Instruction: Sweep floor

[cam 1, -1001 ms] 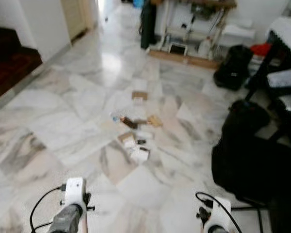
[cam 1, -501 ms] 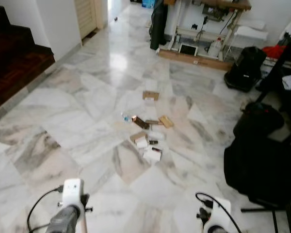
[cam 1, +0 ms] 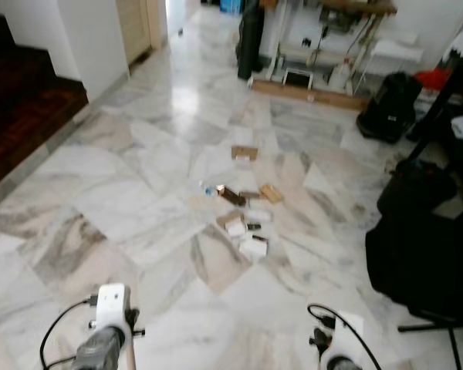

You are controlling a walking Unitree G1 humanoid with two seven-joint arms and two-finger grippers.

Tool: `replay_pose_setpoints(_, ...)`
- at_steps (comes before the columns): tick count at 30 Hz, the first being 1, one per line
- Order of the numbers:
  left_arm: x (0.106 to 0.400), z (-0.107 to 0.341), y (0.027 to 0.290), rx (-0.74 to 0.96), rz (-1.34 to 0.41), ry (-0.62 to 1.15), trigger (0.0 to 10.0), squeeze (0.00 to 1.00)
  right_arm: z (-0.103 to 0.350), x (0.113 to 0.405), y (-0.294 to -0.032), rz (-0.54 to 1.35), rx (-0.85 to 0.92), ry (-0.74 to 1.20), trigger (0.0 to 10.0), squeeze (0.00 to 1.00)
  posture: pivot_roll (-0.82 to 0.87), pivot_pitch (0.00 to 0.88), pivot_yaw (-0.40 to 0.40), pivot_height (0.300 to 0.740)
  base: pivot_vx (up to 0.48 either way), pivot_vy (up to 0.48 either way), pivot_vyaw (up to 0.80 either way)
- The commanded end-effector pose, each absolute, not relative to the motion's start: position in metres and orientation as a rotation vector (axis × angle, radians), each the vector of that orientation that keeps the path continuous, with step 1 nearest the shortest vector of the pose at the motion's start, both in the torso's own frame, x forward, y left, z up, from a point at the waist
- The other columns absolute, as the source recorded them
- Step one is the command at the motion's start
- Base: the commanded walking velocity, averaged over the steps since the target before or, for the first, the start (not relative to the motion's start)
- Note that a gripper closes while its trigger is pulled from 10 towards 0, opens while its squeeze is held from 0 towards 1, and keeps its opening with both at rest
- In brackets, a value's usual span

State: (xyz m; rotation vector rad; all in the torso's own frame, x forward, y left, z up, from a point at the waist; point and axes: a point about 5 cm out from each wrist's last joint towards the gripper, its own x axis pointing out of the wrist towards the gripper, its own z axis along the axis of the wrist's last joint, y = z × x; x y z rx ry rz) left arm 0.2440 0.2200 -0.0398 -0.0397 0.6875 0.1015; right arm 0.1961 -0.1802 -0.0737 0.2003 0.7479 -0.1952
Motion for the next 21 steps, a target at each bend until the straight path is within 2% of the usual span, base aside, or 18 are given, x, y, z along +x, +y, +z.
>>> replay_pose_setpoints(1,0.2424,-0.0413,0.2181,-0.004,0.073,0.701,10.0,0.00,-0.0773,0.1914,-0.1714,-0.196,0.261,0.763,10.0,0.00,0.10,0.039,-0.052,0.740,0.000,0.000,0.00)
replay_pose_setpoints(21,0.2407,-0.0431,0.2156,-0.018,0.066,0.706,10.0,0.00,-0.0758,0.1931,-0.1760,-0.217,0.255,0.753,10.0,0.00,0.11,0.047,-0.065,0.740,0.000,0.000,0.00)
